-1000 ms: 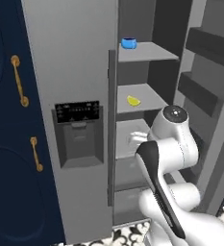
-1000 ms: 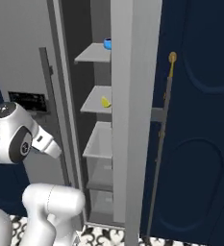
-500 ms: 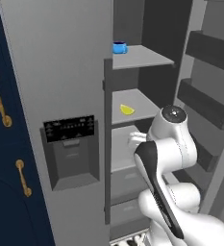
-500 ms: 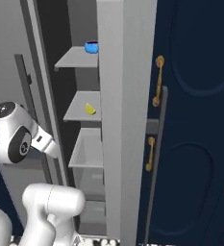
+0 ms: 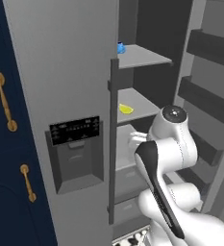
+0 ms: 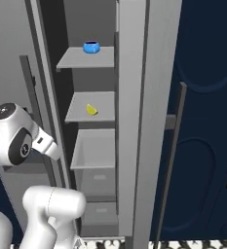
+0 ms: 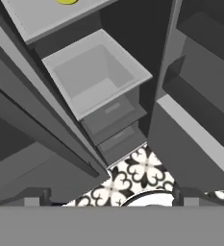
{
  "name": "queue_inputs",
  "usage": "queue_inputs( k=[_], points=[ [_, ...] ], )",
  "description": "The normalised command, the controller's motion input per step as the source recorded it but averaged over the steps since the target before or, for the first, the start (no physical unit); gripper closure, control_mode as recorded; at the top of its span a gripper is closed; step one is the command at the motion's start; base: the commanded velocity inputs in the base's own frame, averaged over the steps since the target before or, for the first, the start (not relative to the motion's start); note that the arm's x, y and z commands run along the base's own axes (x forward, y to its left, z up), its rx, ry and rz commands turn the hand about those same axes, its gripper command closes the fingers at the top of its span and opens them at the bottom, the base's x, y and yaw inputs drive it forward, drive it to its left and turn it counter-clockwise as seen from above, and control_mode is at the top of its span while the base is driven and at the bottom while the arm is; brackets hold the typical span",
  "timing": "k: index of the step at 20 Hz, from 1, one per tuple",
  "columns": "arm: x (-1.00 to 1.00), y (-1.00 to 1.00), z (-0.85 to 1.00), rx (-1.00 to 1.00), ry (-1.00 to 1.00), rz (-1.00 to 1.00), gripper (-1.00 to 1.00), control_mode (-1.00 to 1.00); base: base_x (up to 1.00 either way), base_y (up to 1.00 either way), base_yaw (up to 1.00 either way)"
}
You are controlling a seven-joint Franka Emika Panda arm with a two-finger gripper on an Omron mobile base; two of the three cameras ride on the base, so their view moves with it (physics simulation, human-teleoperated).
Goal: Grab a lemon wedge from the fridge and one ice cube from the ice bowl, and put them in the glass of lemonade.
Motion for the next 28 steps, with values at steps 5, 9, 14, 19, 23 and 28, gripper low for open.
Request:
queue_inputs(
  k=[5,9,14,19,23,28],
  points=[
    [0.00,0.00,0.00,0.00,0.00,0.00,-1.00,1.00,-0.05,-0.03,-0.09],
    [0.00,0.00,0.00,0.00,0.00,0.00,-1.00,1.00,0.00,-0.10,0.00],
    [0.00,0.00,0.00,0.00,0.00,0.00,-1.00,1.00,0.00,-0.18,0.01],
    [0.04,-0.06,0.00,0.00,0.00,0.02,-1.00,-1.00,0.00,0.00,0.00],
    [0.07,-0.24,0.00,0.00,-0.07,0.15,-1.00,-1.00,0.00,0.00,0.00],
    [0.04,-0.20,0.13,0.00,-0.16,0.22,-1.00,-1.00,0.00,0.00,0.00]
  ],
)
